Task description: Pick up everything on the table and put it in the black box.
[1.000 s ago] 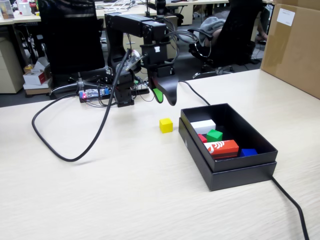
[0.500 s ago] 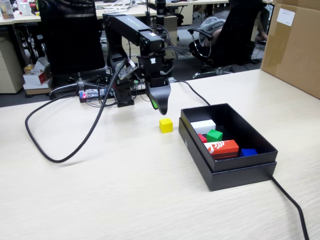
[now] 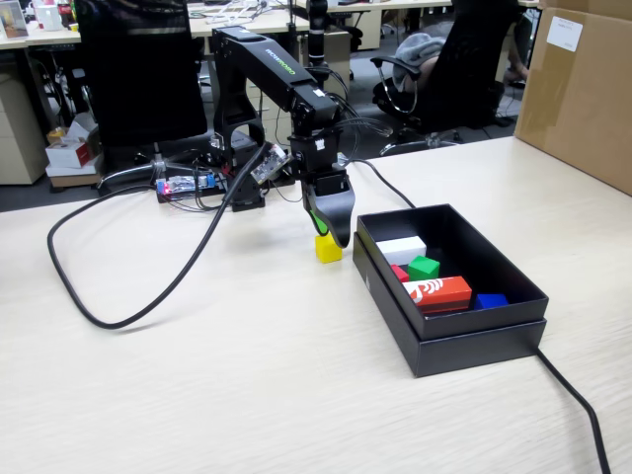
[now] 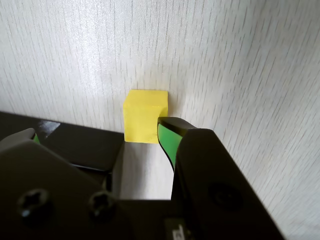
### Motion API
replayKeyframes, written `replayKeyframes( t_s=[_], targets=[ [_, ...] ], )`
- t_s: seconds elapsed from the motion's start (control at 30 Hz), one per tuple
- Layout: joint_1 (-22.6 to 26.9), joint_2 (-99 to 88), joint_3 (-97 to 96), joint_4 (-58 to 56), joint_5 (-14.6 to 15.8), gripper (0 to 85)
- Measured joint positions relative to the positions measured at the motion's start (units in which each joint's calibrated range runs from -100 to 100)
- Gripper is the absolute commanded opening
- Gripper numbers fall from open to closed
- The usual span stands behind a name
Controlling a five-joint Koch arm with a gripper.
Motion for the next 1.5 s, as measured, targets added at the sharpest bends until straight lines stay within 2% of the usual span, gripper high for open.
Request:
replayKeyframes(
  t_s=[0.4, 0.77, 1.03, 1.5],
  targets=[
    [-0.34, -9.32, -5.29, -1.78, -0.05, 48.5],
    [-0.20, -9.19, -5.39, -2.63, -0.05, 48.0],
    [0.54, 0.26, 1.46, -1.63, -0.05, 47.7],
    [1.37, 7.51, 1.92, 0.31, -0.05, 47.6]
  ],
)
